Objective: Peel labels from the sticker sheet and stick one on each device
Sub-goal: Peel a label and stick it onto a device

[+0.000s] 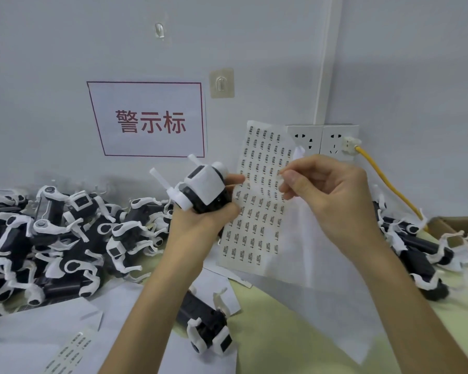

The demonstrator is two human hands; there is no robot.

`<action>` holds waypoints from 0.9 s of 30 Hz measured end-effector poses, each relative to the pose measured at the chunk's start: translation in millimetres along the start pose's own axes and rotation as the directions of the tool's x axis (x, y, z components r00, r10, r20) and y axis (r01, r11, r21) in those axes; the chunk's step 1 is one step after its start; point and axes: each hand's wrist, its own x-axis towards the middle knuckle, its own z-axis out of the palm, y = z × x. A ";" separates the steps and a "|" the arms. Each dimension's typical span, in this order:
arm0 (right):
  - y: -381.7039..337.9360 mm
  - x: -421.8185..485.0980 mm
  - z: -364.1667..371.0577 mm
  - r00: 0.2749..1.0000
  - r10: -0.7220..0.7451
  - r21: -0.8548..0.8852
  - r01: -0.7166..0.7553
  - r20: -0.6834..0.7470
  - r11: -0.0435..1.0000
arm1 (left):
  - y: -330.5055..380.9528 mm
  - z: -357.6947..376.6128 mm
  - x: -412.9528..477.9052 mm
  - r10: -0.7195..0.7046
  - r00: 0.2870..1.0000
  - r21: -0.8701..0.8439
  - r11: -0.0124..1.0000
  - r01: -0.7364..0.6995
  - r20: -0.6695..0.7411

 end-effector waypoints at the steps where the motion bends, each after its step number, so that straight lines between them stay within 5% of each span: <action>1: -0.3 -0.2 -0.5 1.000 0.005 0.005 -0.005 -0.002 1.000 | -3.6 -3.3 2.7 -0.033 0.998 0.003 0.999 0.033 -0.058; 6: -2.7 -1.3 1.5 0.999 0.034 0.016 -0.035 0.032 0.999 | -27.5 -28.4 15.9 -0.179 0.884 -0.024 0.982 0.187 -0.431; 9: -0.2 -0.4 2.8 0.999 0.018 -0.057 -0.016 0.035 0.998 | -36.4 -47.8 18.0 0.030 0.812 0.315 0.929 0.191 -0.582; 12: 2.3 -0.9 4.6 0.998 0.027 -0.099 -0.022 0.049 0.995 | -21.0 -59.5 24.7 0.142 0.874 0.528 0.837 0.144 -0.465; 15: 2.2 -2.5 8.4 0.994 0.057 -0.053 -0.052 0.097 0.997 | 7.7 -50.7 26.9 -0.175 0.968 0.271 0.937 0.219 -0.179; 18: -1.7 -4.3 14.3 0.988 0.057 -0.011 -0.056 0.141 0.998 | 25.9 -33.0 8.4 -0.274 0.958 0.076 0.960 0.268 0.080; 27: -11.7 -10.1 22.8 0.981 0.053 -0.073 -0.040 0.188 0.997 | 27.7 -17.5 -1.6 -0.294 0.944 0.005 0.955 0.297 0.151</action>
